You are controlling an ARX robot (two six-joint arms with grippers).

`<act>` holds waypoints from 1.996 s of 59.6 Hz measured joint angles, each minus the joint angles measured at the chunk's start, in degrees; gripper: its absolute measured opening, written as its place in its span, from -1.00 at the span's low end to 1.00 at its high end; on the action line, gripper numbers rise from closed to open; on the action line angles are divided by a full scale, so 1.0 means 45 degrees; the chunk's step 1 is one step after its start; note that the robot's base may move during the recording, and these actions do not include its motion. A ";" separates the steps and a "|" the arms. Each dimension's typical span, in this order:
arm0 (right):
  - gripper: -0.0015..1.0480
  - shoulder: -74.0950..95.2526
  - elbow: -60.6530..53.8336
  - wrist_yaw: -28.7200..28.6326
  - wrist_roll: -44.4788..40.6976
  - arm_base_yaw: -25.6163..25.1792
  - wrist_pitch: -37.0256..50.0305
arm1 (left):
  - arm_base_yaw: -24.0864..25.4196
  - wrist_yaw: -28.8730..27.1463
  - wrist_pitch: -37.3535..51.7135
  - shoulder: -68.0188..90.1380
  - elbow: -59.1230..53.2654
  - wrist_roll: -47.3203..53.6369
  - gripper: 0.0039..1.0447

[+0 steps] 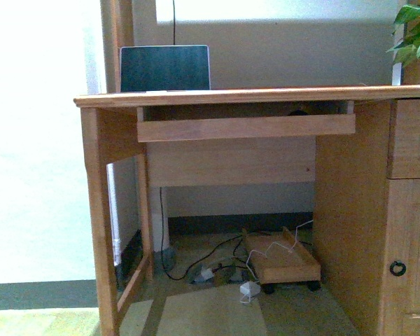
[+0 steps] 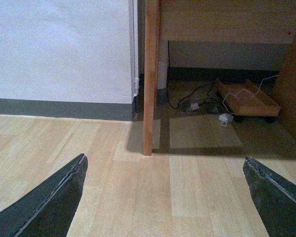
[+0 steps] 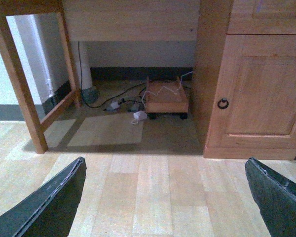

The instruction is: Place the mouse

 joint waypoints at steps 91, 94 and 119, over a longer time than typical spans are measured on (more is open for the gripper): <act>0.86 0.0000 0.0000 0.0000 0.0000 0.0000 0.0000 | 0.0000 0.0000 0.0000 0.0000 0.0000 0.0005 0.86; 0.86 0.0000 0.0000 0.0000 0.0000 0.0000 0.0000 | 0.0000 0.0000 0.0000 0.0000 0.0000 0.0005 0.86; 0.86 -0.0005 0.0000 0.0000 0.0000 -0.0005 0.0000 | 0.0000 -0.0005 0.0000 -0.0005 0.0000 0.0005 0.86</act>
